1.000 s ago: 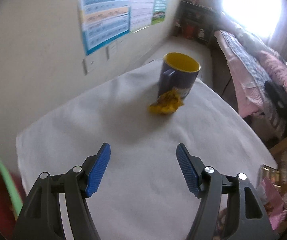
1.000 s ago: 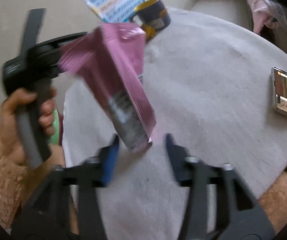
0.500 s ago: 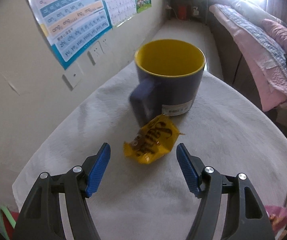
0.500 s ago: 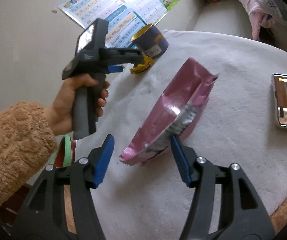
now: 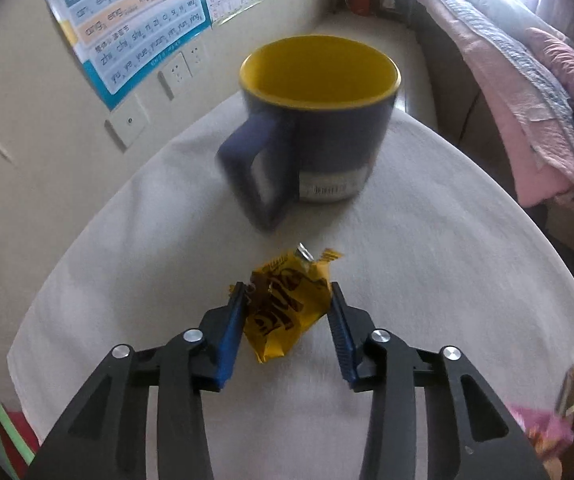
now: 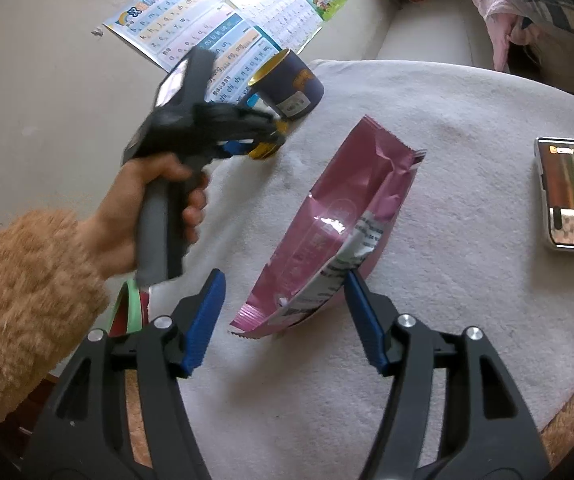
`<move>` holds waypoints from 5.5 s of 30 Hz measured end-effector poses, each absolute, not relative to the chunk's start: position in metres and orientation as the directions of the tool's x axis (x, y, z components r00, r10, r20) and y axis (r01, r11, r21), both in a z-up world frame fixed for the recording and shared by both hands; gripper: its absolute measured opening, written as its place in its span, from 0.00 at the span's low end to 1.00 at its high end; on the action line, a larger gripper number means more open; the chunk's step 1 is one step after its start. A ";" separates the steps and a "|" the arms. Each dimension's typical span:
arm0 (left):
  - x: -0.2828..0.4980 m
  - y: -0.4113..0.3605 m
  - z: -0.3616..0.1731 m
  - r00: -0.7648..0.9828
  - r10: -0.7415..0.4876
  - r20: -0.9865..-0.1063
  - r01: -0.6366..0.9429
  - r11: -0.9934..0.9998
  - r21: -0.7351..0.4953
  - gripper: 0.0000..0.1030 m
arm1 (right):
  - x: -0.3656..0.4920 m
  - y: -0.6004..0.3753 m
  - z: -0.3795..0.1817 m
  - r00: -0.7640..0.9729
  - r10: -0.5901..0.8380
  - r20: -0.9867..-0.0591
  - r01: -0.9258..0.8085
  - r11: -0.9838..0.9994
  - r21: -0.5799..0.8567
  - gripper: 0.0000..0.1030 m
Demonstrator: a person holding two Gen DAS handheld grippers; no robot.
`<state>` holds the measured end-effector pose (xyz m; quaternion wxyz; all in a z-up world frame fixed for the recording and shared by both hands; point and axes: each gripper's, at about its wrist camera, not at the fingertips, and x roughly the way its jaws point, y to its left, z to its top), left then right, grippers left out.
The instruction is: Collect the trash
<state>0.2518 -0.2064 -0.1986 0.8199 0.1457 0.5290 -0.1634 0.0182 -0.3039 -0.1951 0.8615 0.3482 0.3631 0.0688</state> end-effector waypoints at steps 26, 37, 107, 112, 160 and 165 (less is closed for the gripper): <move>0.057 -0.047 -0.192 0.306 -0.175 -0.936 0.344 0.937 -0.063 0.35 | 0.019 -0.283 -0.196 0.625 0.179 -0.760 0.263 0.868 0.421 0.65; 0.050 -0.031 -0.188 0.307 -0.235 -0.922 0.329 0.935 -0.129 0.45 | 0.033 -0.285 -0.190 0.559 0.159 -0.814 0.355 0.841 0.408 0.75; 0.042 0.036 -0.111 0.559 -0.263 -0.786 0.189 0.964 -0.188 0.23 | 0.026 -0.161 -0.075 0.619 0.192 -0.762 0.001 0.969 0.245 0.39; 0.041 0.051 -0.102 0.587 -0.256 -0.768 0.170 0.967 -0.191 0.23 | 0.026 -0.150 -0.074 0.611 0.196 -0.767 -0.016 0.972 0.236 0.39; 0.041 0.170 -0.109 0.640 -0.092 -0.763 -0.084 0.979 -0.188 0.23 | 0.046 -0.034 -0.055 0.582 0.310 -0.752 -0.249 0.948 0.198 0.39; 0.040 0.192 -0.110 0.640 -0.044 -0.767 -0.141 0.975 -0.174 0.23 | 0.055 -0.012 -0.053 0.568 0.350 -0.745 -0.295 0.932 0.213 0.39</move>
